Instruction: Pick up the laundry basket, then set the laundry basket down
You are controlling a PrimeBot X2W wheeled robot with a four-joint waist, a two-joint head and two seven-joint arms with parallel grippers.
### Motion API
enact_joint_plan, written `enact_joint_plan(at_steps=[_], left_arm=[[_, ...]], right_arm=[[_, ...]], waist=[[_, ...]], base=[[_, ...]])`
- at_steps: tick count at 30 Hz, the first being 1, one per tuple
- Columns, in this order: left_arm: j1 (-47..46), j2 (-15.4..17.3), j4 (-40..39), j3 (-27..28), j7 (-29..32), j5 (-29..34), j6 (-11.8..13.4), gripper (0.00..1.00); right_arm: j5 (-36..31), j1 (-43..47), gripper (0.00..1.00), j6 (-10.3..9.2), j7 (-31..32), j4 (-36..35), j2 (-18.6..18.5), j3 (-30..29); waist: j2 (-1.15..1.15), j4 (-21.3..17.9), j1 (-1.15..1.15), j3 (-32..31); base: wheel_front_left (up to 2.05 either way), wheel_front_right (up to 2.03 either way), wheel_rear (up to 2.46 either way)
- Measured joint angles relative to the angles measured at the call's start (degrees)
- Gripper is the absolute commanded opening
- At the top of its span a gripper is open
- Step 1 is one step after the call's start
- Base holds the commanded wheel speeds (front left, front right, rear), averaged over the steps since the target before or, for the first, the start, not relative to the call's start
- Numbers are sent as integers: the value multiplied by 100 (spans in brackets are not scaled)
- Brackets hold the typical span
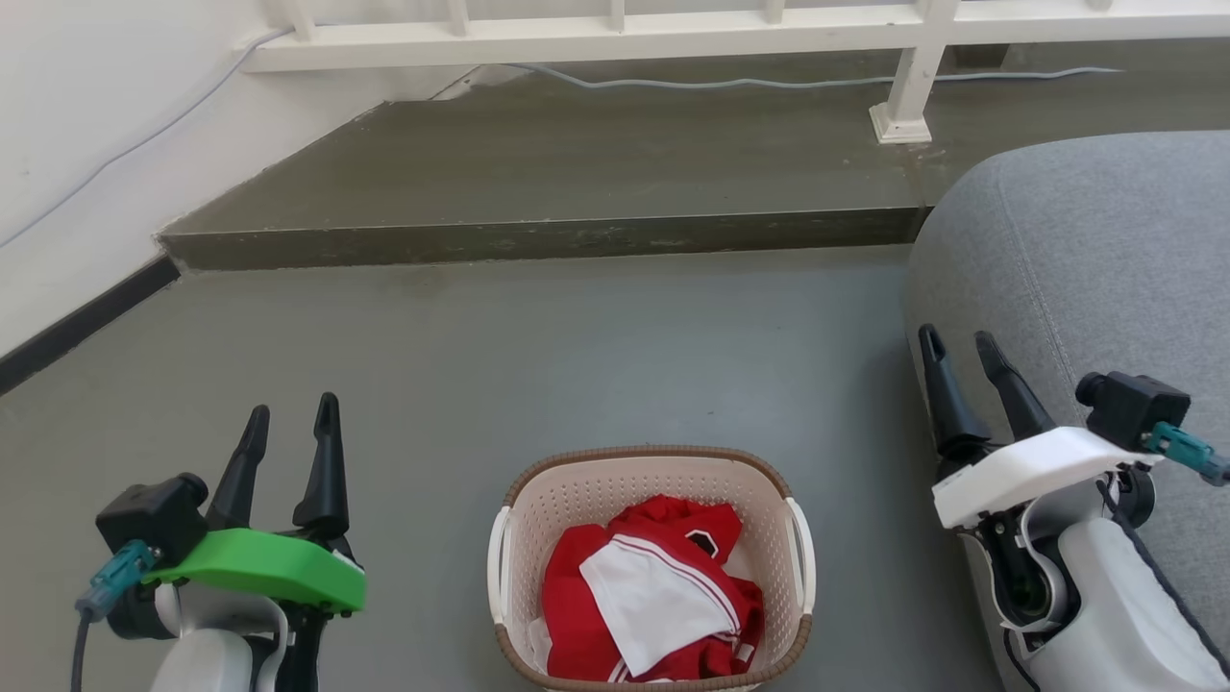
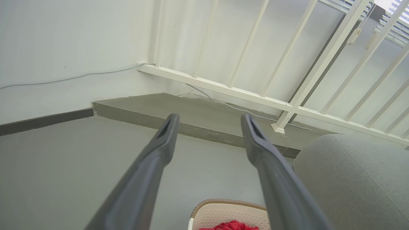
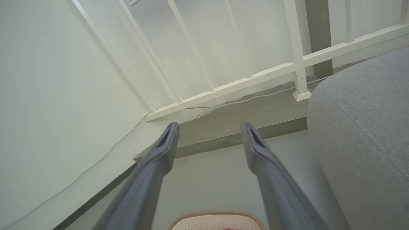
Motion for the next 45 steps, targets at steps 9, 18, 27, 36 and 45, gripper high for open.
enact_joint_plan(at_steps=[9, 18, 27, 36, 45], left_arm=[[-7, -92, -110, -53, -186, 683, 0, 100], [-12, -108, -143, -54, -341, 1293, -1, 100], [-13, -130, -137, -27, -341, 1343, -9, 100], [-13, -143, -133, 13, -341, 1343, -29, 100], [-14, -151, -131, 52, -341, 1343, -59, 100]], right_arm=[[-675, -88, 100, -71, -192, 89, 8, 157], [-1311, -194, 100, -114, -363, 183, 42, 269], [-1402, -195, 100, -112, -370, 219, 125, 205], [-1454, -199, 100, -103, -370, 258, 157, 91], [-1475, -201, 100, -49, -370, 305, 177, 30]], waist=[[0, 1, 0, 10], [0, -19, 0, 8], [0, -27, 0, 23], [0, -31, 0, 52], [0, -41, 0, 97]], base=[[0, 0, 0], [0, 0, 0], [0, 0, 0], [0, 0, 0], [0, 0, 0]])
